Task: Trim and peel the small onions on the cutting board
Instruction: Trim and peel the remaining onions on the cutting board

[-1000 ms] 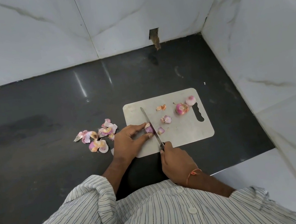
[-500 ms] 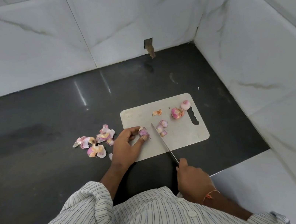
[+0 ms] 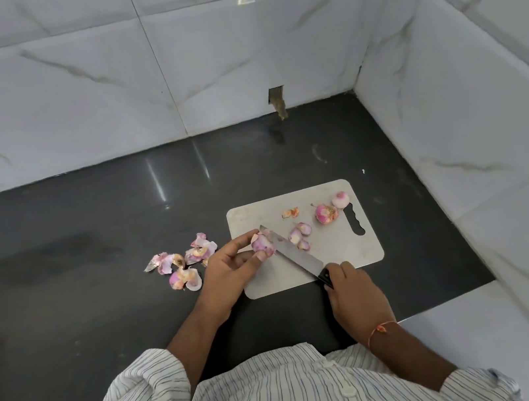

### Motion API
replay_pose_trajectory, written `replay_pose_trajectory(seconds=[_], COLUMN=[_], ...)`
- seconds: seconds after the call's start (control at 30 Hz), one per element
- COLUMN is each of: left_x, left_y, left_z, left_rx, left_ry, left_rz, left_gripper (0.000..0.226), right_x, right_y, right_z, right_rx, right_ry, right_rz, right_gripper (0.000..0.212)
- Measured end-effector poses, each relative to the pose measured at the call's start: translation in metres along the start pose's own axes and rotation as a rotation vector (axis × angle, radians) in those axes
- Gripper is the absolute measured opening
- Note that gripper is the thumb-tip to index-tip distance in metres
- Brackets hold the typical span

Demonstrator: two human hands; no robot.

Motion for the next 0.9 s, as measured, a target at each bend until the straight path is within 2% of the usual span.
replay_pose_trajectory(seconds=[0.13, 0.27, 0.43, 0.5, 0.53, 0.6, 0.73, 0.8, 0.9], left_x=[-0.004, -0.006, -0.01, -0.01, -0.01, -0.01, -0.011, -0.01, -0.009], left_y=[0.003, 0.007, 0.011, 0.012, 0.012, 0.012, 0.015, 0.017, 0.021], left_z=[0.001, 0.003, 0.0, -0.002, -0.003, -0.006, -0.013, -0.015, -0.012], left_rx=[0.01, -0.005, -0.019, -0.029, -0.031, -0.025, 0.002, 0.019, 0.025], left_ry=[0.095, 0.138, 0.177, 0.198, 0.208, 0.232, 0.225, 0.215, 0.173], left_rz=[-0.017, -0.019, -0.042, -0.054, -0.061, -0.075, -0.089, -0.086, -0.091], left_gripper=[0.056, 0.052, 0.058, 0.06, 0.06, 0.06, 0.058, 0.057, 0.053], right_x=[0.003, 0.001, 0.004, 0.013, 0.021, 0.041, 0.082, 0.089, 0.09], right_y=[-0.005, -0.009, -0.01, -0.009, -0.007, -0.002, 0.006, 0.006, 0.004], right_z=[0.006, 0.014, 0.027, 0.038, 0.045, 0.063, 0.078, 0.078, 0.076], right_rx=[-0.01, 0.007, 0.085, 0.029, -0.012, -0.02, 0.271, 0.308, 0.334], right_ry=[0.053, -0.031, -0.059, -0.032, -0.105, -0.446, -1.264, -1.454, -1.57], right_rz=[0.015, 0.014, 0.028, 0.044, 0.074, 0.139, 0.093, 0.086, 0.072], right_gripper=[0.032, 0.032, 0.045, 0.05, 0.05, 0.044, 0.03, 0.029, 0.036])
Point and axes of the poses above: each hand's wrist, its own y-axis away from the middle knuckle, its own z-axis out of the back of the hand, x = y × z, the point moved 3 cm from there along -y, towards the middle knuckle, and after that the axes turned 11 degrees about x, right-handed, at the moved point
